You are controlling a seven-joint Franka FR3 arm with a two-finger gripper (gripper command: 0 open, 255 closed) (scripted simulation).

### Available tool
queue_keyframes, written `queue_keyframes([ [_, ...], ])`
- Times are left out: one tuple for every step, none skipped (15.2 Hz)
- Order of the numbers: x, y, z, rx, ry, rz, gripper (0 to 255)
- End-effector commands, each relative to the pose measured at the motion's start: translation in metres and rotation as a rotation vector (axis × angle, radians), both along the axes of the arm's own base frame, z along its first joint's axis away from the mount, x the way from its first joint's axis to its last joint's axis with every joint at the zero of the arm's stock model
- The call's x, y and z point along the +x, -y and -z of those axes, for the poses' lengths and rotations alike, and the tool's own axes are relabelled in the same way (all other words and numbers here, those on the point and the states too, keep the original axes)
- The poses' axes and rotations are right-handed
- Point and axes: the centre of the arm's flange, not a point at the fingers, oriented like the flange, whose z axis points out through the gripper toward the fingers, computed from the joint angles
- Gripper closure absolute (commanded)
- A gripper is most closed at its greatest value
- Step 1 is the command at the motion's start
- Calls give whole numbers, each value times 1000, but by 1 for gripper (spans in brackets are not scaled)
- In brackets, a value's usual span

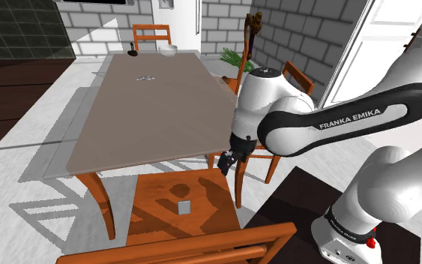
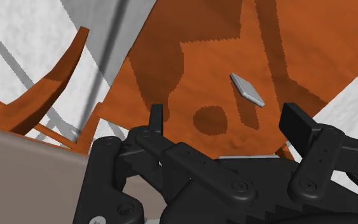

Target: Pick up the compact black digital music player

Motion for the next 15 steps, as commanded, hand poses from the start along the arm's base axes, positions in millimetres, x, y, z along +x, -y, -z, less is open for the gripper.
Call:
queue_keyframes([
  [8, -14, 21, -5, 15, 27, 0],
  [12, -21, 31, -9, 22, 40, 0],
  [16, -28, 42, -13, 28, 52, 0],
  [21, -35, 52, -17, 34, 65, 0],
  [25, -42, 63, -21, 41, 78, 0],
  [30, -48, 74, -25, 47, 90, 0],
  [35, -55, 84, -29, 53, 103, 0],
  [40, -61, 95, -33, 60, 116, 0],
  [45, -68, 105, -37, 66, 128, 0],
  [50, -74, 116, -41, 72, 141, 0],
  [55, -80, 126, -45, 79, 154, 0],
  [61, -86, 137, -48, 85, 166, 0],
  [67, -92, 147, -52, 91, 179, 0],
  [72, -98, 158, -56, 98, 192, 0],
  [78, -104, 168, -60, 104, 204, 0],
])
